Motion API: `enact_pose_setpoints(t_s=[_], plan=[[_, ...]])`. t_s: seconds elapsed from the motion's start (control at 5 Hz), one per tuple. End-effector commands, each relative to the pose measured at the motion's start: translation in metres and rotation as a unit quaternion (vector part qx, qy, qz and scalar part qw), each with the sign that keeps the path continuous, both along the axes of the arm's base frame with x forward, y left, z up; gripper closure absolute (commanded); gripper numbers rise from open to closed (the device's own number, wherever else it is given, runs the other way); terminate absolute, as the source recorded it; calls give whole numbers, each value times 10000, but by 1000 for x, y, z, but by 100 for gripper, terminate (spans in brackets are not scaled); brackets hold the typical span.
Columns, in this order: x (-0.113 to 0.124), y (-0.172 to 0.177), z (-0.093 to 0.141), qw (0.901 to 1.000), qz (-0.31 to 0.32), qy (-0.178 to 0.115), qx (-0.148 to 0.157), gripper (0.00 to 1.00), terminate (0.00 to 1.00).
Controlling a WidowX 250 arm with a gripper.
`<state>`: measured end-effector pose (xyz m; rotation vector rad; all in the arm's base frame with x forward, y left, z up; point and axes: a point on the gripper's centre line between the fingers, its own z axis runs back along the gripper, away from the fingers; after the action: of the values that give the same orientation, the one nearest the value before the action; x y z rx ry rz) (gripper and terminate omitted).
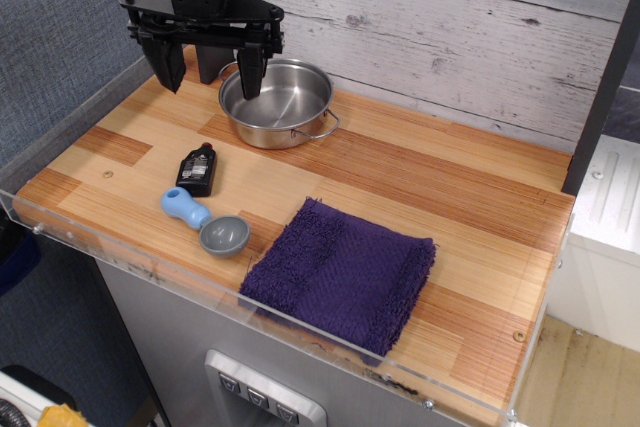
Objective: Move the cloth to the right of the pot.
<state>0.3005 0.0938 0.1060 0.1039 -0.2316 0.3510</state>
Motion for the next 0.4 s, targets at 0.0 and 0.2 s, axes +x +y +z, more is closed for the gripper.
enact_pose_setpoints(t_s=[0.0, 0.2], plan=[[0, 0, 0, 10000, 0, 0, 0, 0, 0], [-13, -26, -6, 9987, -432, -164, -195, 0, 0]])
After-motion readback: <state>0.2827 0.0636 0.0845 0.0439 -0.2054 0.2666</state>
